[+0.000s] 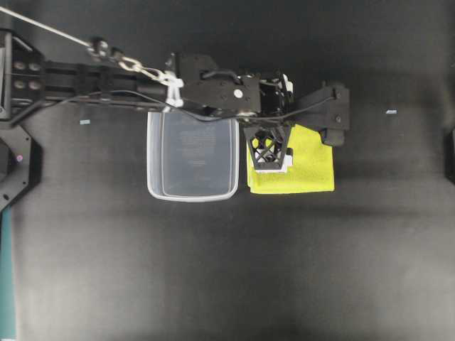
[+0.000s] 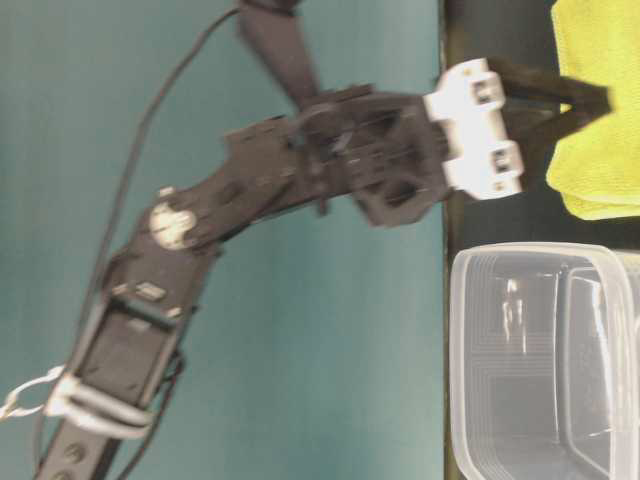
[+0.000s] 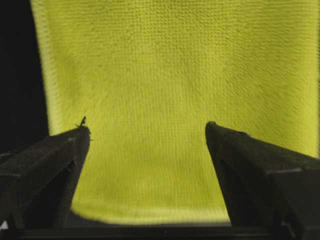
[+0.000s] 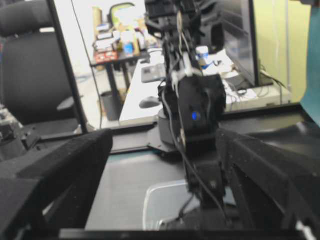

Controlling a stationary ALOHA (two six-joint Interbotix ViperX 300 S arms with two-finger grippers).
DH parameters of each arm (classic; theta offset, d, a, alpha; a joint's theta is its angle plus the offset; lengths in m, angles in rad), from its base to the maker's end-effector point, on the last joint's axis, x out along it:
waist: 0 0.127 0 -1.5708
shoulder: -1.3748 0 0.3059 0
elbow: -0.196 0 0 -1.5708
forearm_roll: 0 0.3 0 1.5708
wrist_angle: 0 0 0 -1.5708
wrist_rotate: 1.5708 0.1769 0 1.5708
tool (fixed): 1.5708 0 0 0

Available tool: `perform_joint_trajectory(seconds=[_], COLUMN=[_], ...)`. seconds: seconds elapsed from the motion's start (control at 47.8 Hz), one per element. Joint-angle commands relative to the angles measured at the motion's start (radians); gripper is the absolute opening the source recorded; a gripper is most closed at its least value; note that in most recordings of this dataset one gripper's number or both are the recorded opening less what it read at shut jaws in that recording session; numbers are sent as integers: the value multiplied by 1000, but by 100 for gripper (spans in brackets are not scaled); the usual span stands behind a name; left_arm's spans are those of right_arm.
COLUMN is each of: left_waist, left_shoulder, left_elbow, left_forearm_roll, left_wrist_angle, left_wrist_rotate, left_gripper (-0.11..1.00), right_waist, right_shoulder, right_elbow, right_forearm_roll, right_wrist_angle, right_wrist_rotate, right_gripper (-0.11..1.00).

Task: Place the yellow towel into the container with the left arm.
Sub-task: 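Lower the left gripper and pinch the yellow towel's edge, then lift the towel with the left gripper and carry it left over the container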

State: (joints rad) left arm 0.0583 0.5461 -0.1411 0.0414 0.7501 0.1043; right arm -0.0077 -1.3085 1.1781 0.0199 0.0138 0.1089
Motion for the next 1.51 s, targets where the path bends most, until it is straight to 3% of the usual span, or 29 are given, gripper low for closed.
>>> perform_joint_trajectory(seconds=[0.0, 0.272, 0.377, 0.44, 0.628, 0.691, 0.963, 1.089, 1.34, 1.487], left_waist=[-6, -34, -38, -41, -37, -34, -43, -44, -49, -37], left_shoulder=[34, 77, 74, 71, 51, 38, -115, -230, -413, -514], left_elbow=[-26, -32, -34, -41, -78, -100, -253, -278, -160, 3], left_forearm_roll=[3, 3, 3, 3, 2, 3, 3, 3, 3, 3], left_wrist_angle=[-28, -71, -55, -38, 0, 17, 224, 350, 548, 543], left_wrist_rotate=[0, 3, 3, 5, 9, 15, 21, 15, 17, 5], left_gripper=[90, 89, 82, 70, 18, 7, 7, 7, 7, 7], right_waist=[-2, -5, -9, -12, -23, -25, -28, -28, -28, -28], right_shoulder=[6, 8, 8, 6, 5, 2, -9, -11, -15, -15], right_elbow=[-17, -15, -14, -14, -15, -17, -17, -17, -21, -23], right_forearm_roll=[5, 5, 5, 5, 5, 5, 5, 5, 5, 5], right_wrist_angle=[-3, -2, 0, 2, 0, 2, 3, 2, -6, -9], right_wrist_rotate=[2, 2, 0, 2, 0, 0, 0, 0, 2, 0], right_gripper=[81, 80, 80, 80, 80, 80, 80, 79, 78, 78])
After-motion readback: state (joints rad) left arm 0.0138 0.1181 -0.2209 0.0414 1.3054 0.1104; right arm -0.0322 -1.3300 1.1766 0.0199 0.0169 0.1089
